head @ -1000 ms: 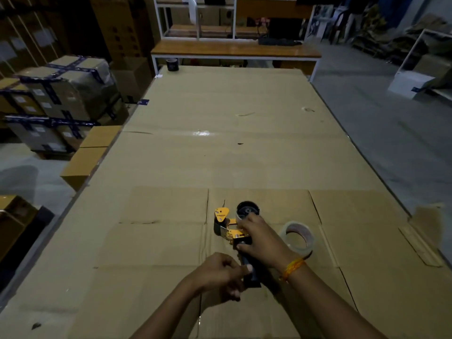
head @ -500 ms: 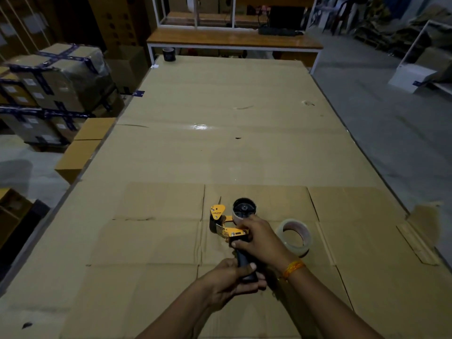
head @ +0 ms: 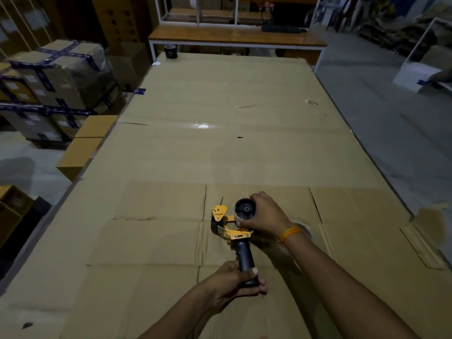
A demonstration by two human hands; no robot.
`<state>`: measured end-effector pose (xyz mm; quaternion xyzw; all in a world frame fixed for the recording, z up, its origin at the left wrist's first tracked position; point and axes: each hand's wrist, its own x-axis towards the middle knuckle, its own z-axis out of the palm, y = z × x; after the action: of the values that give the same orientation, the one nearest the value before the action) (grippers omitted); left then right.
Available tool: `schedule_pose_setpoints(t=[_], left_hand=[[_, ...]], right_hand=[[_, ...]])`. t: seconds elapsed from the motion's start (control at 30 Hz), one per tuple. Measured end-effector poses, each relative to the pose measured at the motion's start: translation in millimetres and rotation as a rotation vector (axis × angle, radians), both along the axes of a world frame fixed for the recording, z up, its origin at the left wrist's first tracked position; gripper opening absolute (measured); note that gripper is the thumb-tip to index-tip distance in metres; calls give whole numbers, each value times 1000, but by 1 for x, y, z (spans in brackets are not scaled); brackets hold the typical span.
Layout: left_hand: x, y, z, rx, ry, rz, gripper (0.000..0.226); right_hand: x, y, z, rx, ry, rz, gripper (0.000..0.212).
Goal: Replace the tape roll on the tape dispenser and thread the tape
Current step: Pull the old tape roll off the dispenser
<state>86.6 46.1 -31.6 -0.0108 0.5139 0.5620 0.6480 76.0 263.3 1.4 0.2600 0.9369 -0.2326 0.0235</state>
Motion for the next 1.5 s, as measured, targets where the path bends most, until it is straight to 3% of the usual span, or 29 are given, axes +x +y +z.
schedule_pose_setpoints(t=[0.27,0.57,0.7,0.77,0.9,1.17,1.3,1.5], left_hand=[[-2,8,1,-61,25,-23,17],[-11,27,-2,-104,-105,202,30],[-15,28,-7,-108,-40,275,30],[-14,26,-11,-108,-4,298,30],[-13,24,-16,-113,102,293,28],[-11,20,-21,-93,189,251,27],[-13,19,-20,-94,201,239,25],[-15,19,-22,-96,202,218,25]], right_hand=[[-14,6,3,62,-84,90,79],[-22,4,0,18,-119,113,89],[-25,10,-3,-186,-109,53,89],[-30,15,2,-274,-114,15,78],[-36,29,7,-340,-202,-26,53],[-47,44,6,-371,-364,-88,70],[-50,48,5,-394,-407,-59,55],[-54,50,4,-409,-433,-44,62]])
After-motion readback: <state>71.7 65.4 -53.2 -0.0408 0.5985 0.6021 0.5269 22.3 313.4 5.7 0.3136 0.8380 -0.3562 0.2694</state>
